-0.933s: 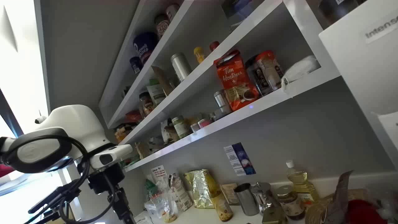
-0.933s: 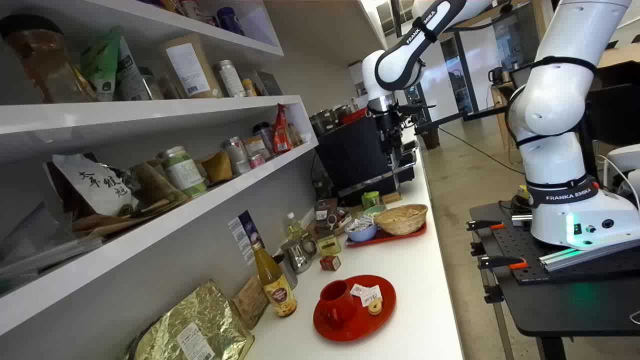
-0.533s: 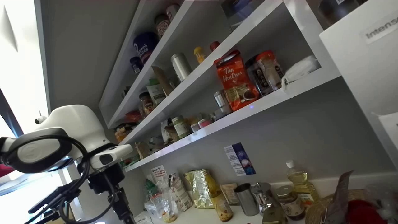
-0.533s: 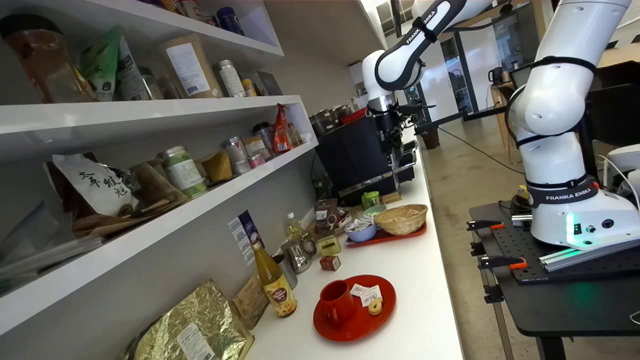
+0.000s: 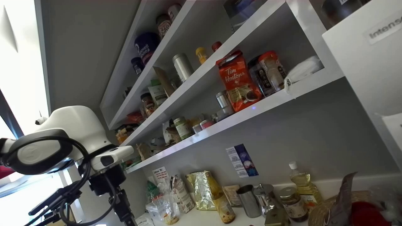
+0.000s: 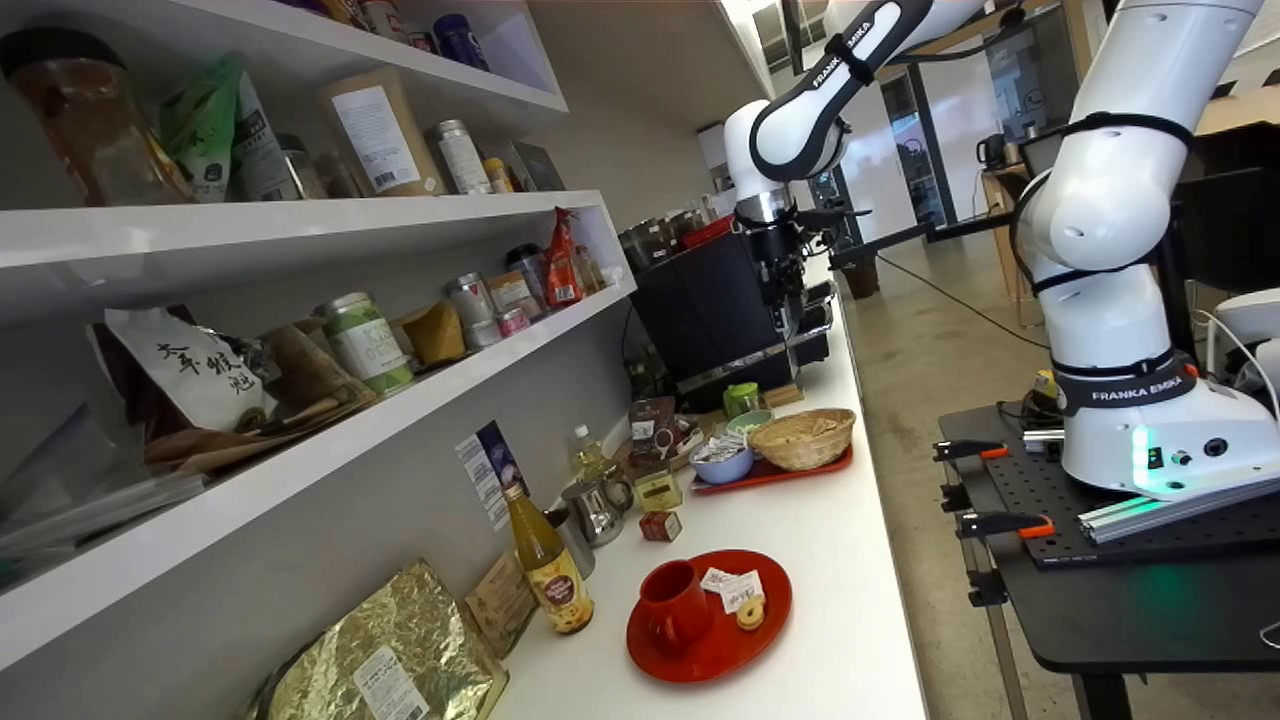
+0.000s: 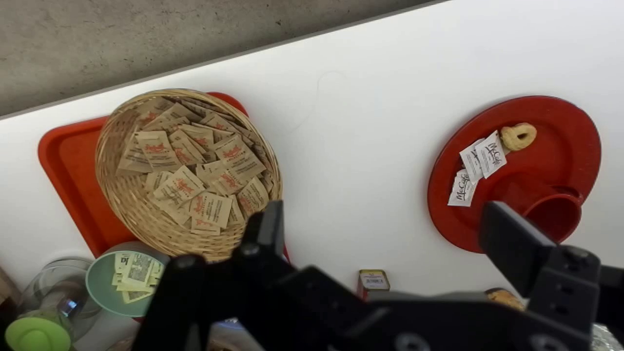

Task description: Remove the orange packet from the bottom shelf and put it on the counter

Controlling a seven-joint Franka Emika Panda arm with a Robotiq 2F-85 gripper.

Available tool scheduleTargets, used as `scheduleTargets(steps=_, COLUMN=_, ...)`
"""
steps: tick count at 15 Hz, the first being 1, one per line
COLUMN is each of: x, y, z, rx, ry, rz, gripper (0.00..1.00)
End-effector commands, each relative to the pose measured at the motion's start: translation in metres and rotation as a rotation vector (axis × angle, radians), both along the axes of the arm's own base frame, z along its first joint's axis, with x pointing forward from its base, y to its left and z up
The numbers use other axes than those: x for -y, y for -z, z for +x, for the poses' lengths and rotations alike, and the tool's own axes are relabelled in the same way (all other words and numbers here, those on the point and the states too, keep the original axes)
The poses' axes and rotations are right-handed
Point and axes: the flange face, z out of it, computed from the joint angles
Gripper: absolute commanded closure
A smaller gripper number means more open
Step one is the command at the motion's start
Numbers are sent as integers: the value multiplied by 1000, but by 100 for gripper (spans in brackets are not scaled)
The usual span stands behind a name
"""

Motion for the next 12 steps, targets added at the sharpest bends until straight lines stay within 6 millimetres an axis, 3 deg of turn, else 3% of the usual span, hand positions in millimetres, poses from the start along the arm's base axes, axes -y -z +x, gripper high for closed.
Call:
scheduleTargets(steps=1, x=0, y=-1, z=0, rx=-1, ry=0, rz=0, gripper=0)
scheduleTargets(steps=9, x=0, y=-1, z=0, rx=-1, ry=0, rz=0, gripper=0)
scheduleTargets(steps=12, x=1, y=8, z=16, rx=26, ry=21, rz=-15, gripper=0)
